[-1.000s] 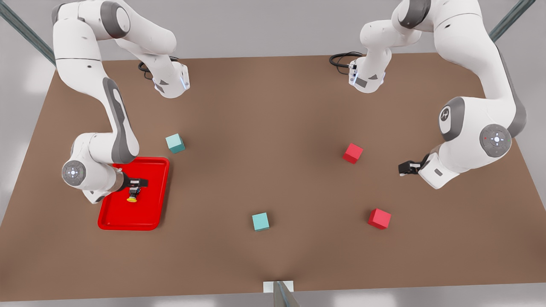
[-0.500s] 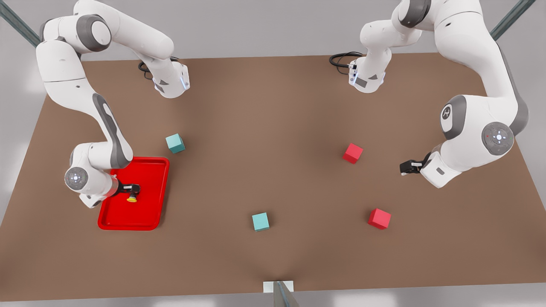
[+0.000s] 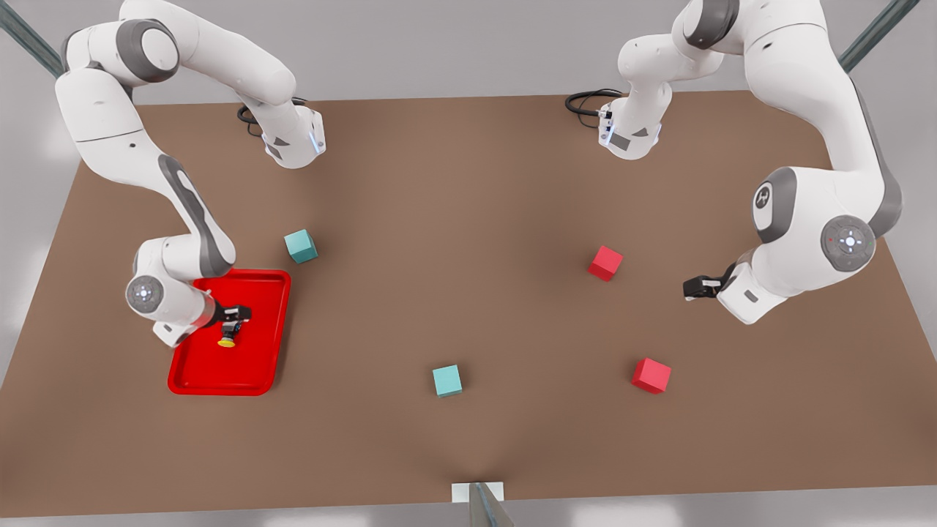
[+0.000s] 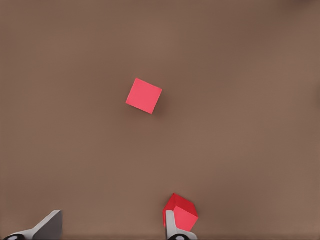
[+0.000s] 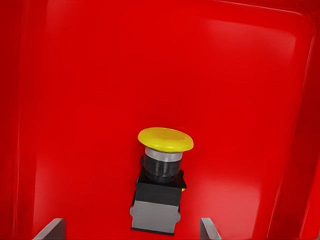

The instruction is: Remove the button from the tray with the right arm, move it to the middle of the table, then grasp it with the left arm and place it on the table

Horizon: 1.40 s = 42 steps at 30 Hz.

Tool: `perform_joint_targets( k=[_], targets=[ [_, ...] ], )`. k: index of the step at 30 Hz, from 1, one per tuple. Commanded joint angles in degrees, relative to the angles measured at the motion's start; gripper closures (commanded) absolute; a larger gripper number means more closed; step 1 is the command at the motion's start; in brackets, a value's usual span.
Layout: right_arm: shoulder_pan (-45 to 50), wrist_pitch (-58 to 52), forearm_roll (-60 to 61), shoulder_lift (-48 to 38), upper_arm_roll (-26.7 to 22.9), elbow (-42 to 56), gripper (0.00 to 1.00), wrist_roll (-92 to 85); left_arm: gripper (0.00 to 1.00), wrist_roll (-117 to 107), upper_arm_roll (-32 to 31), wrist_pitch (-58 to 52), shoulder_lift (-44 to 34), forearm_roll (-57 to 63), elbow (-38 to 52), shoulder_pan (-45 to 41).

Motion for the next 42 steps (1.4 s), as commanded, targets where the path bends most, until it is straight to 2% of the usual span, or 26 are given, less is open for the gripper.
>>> perform_joint_targets(
  k=[1, 16, 19, 20, 21, 23, 26, 28, 31, 37, 40, 42],
  targets=[
    [-0.1, 2.6, 0.1, 0.2, 0.1, -0.3, 0.00, 4.7, 0.00, -0.2, 0.0, 0.1, 0.0, 0.0, 0.0, 0.0],
    [0.0, 4.3, -2.8, 3.0, -0.2, -0.8, 0.01, 4.5, 0.00, -0.2, 0.0, 0.8, 1.1, 0.4, 0.0, -0.3],
    [-0.3, 4.4, -4.0, 3.9, -0.2, -0.8, 0.11, 4.6, 0.00, -0.3, 0.0, 0.8, 1.1, 0.4, 0.0, -0.3],
    [-0.3, 4.4, -4.0, 3.9, -0.2, -0.8, 0.22, 4.6, 0.00, -0.3, 0.0, 0.8, 1.1, 0.4, 0.0, -0.4],
    [-0.5, 4.4, -4.0, 4.0, -0.2, -0.7, 0.27, 4.6, 0.00, -0.3, 0.0, 0.8, 1.1, 0.4, 0.0, -0.3],
    [-0.6, 4.6, -4.0, 4.1, -0.2, -0.7, 0.27, 4.7, 0.00, -0.2, 0.0, 0.8, 1.1, 0.4, 0.0, -0.3],
    [-0.7, 4.6, -4.0, 4.0, -0.1, -0.7, 0.46, 4.7, 0.00, -0.2, 0.0, 0.8, 1.1, 0.4, 0.0, -0.3],
    [-0.6, 4.7, -4.0, 4.0, -0.1, -0.4, 0.46, 6.9, 0.00, -0.2, 0.0, 0.7, 1.0, 0.4, 0.0, -0.4],
    [-0.6, 4.7, -4.0, 4.0, -0.1, -0.3, 0.58, 7.3, 0.00, -0.3, 0.0, 0.5, 1.0, 0.4, 0.0, -0.3],
    [-0.8, 3.8, -3.3, 1.8, 1.4, -0.2, 0.61, 7.3, 0.00, -0.3, 0.0, 0.2, 0.8, 0.4, 0.0, -0.3],
    [-1.2, 1.4, -3.1, 1.3, 4.6, 0.5, 0.61, 10.4, 0.00, -0.2, 0.0, 0.0, 0.6, 0.4, 0.0, 0.3],
    [-0.3, -1.7, -2.4, 1.5, 8.6, 2.2, 0.60, 17.7, 0.00, -0.2, 0.0, -0.1, 0.6, 0.4, -0.1, 0.5]
  ],
)
